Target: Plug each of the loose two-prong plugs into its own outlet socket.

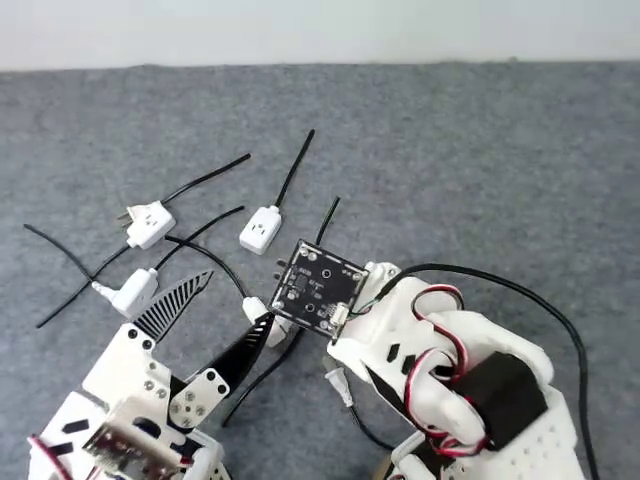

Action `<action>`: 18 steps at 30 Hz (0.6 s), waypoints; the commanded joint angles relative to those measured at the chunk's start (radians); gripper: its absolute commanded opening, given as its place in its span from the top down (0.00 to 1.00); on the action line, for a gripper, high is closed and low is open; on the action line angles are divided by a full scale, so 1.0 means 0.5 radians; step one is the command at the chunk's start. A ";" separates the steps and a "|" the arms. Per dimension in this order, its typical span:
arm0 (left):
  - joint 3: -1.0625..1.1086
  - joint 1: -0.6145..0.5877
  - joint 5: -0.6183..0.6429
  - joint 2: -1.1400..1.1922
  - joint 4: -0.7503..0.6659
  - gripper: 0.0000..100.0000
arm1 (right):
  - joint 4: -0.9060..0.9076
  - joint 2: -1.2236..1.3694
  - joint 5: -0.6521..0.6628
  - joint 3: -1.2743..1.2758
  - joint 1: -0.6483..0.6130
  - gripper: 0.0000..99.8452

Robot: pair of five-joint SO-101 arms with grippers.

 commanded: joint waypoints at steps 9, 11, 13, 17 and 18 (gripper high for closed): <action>-0.051 0.196 0.015 -0.028 -0.003 0.74 | -0.081 -0.023 0.003 0.046 0.014 0.99; -0.005 0.193 0.012 -0.028 -0.061 0.74 | -0.060 -0.035 0.009 0.043 0.014 0.99; 0.072 0.150 -0.006 -0.028 -0.126 0.74 | -0.017 -0.041 0.006 0.040 -0.032 0.99; 0.210 0.107 -0.055 -0.028 -0.227 0.74 | 0.072 -0.041 -0.003 0.037 -0.189 0.99; 0.229 0.107 -0.055 -0.028 -0.230 0.74 | 0.075 -0.041 -0.021 0.037 -0.207 0.99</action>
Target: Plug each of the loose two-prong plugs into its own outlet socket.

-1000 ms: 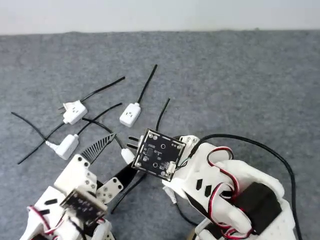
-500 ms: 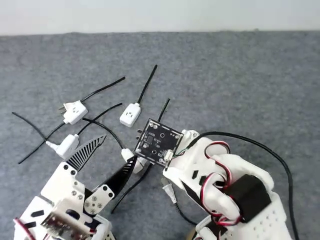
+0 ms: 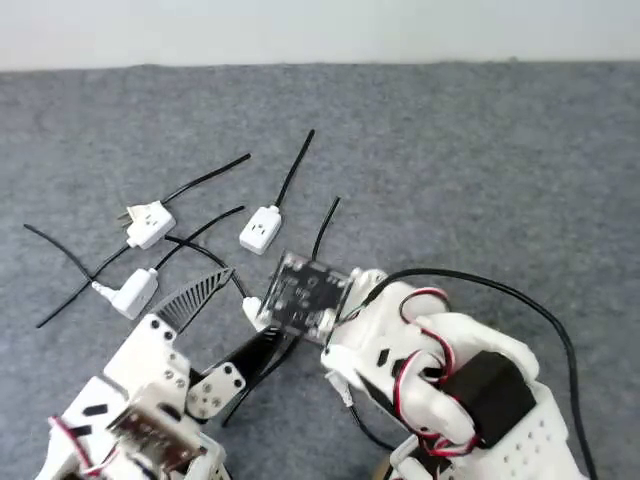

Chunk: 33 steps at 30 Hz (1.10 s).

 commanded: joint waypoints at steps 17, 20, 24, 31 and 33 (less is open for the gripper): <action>0.259 -0.089 -0.043 -0.028 -0.144 0.74 | 0.348 -0.044 -0.037 -0.381 -0.084 0.99; 0.281 -0.104 -0.040 -0.028 -0.150 0.74 | 0.358 -0.044 -0.037 -0.390 -0.084 0.99; 0.290 -0.104 -0.040 -0.028 -0.147 0.74 | 0.358 -0.044 -0.043 -0.384 -0.084 0.99; 0.290 -0.104 -0.037 -0.028 -0.117 0.74 | 0.339 -0.023 -0.037 -0.338 -0.084 0.99; 0.293 -0.107 -0.037 -0.028 -0.117 0.74 | 0.327 -0.023 -0.037 -0.252 -0.084 0.99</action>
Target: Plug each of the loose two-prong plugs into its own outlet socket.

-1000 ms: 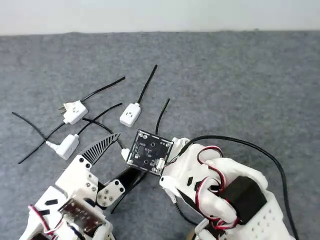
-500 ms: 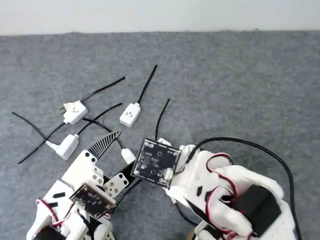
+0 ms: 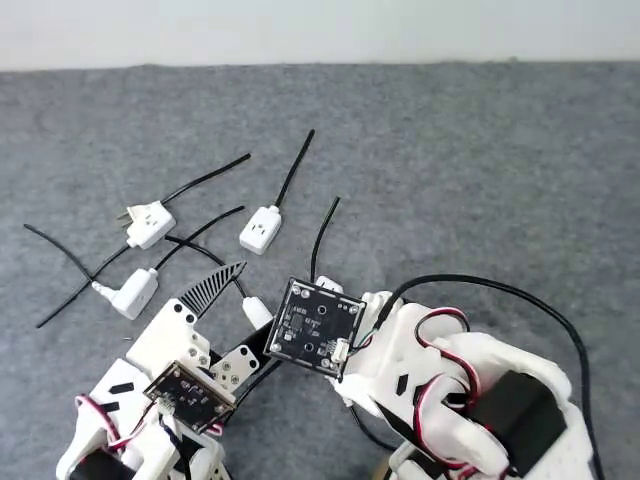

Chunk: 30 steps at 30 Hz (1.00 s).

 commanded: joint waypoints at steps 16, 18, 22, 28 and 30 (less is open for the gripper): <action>0.014 -0.141 -0.018 -0.028 0.000 0.74 | -0.456 -0.005 -0.031 0.543 0.133 0.99; 0.014 -0.144 -0.025 -0.028 0.000 0.74 | -0.517 -0.005 -0.031 0.605 0.176 0.99; 0.014 -0.187 -0.021 -0.028 -0.006 0.74 | -0.637 -0.005 0.003 0.669 0.281 0.99; 0.158 -0.448 -0.015 -0.028 -0.252 0.74 | -0.824 -0.005 -0.009 0.755 0.416 0.99; 0.235 -0.516 0.000 -0.028 -0.350 0.74 | -0.922 -0.005 -0.009 0.822 0.462 0.99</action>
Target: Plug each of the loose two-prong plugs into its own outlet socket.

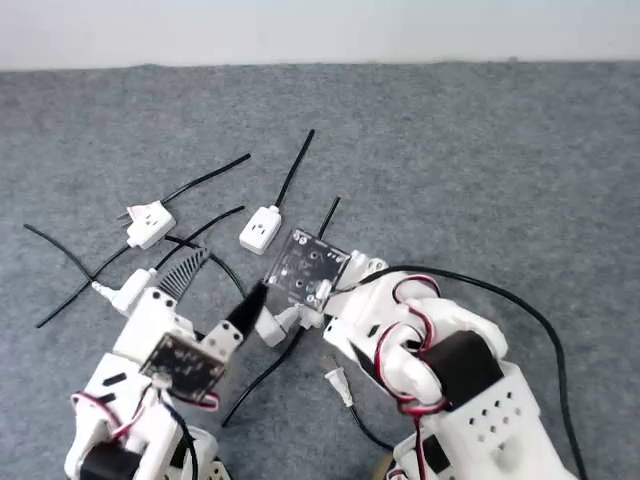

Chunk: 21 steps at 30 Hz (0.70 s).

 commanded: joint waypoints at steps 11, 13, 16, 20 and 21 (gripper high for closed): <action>0.462 -0.414 0.104 -0.025 -0.755 0.74 | -0.637 -0.011 -0.009 0.488 0.213 0.99; 0.499 -0.411 0.132 -0.025 -0.773 0.74 | -0.720 -0.011 -0.009 0.559 0.213 0.99; 0.511 -0.402 0.157 -0.025 -0.776 0.74 | -0.848 -0.011 -0.009 0.684 0.213 0.99; 0.517 -0.402 0.157 -0.025 -0.776 0.74 | -1.026 -0.011 -0.009 0.862 0.213 0.99; 0.523 -0.399 0.157 -0.025 -0.776 0.74 | -1.073 -0.011 -0.009 0.908 0.213 0.99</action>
